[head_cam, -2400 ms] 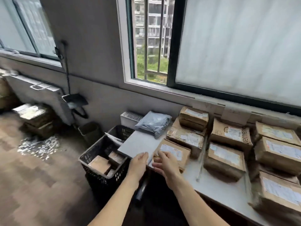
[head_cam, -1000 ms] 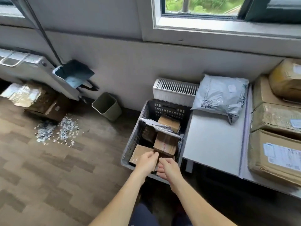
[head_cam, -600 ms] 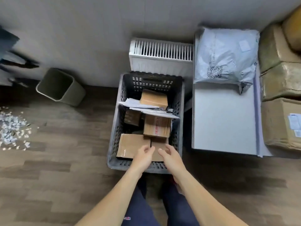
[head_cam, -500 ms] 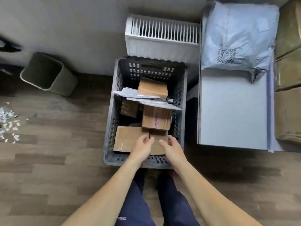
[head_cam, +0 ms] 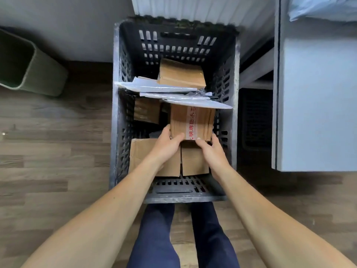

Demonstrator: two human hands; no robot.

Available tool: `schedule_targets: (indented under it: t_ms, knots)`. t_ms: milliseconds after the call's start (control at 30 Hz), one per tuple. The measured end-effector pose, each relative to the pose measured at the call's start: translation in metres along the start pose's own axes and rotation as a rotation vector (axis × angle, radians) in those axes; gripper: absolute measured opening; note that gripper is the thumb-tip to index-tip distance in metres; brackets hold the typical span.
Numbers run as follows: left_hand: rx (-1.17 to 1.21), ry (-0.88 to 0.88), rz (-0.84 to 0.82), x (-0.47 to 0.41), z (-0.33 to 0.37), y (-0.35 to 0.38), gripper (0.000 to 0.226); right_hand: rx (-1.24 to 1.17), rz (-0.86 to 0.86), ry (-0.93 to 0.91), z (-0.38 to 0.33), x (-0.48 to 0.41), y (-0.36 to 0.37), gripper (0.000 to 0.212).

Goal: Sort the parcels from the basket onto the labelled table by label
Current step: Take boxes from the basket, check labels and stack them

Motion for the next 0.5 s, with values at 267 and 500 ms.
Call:
schedule_targets:
  t_ms: [267,500]
  knots:
    - [0.028,0.047,0.121,0.046,0.035,-0.008,0.041,-0.139,0.023,-0.010,-0.008,0.061,-0.011,0.065]
    - [-0.022,0.114,0.236,0.121,0.064,-0.028,0.013,-0.158,-0.059,-0.044,-0.010,0.143,-0.031,0.058]
Point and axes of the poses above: each hand's wrist, its own x-axis away from the middle knuckle, its own y-axis out of the palm, z = x × y, the point moved 9 cm from there along -x, towards the middle knuckle, and after that the axes turned 9 degrees about y, right-handed, at the moved point
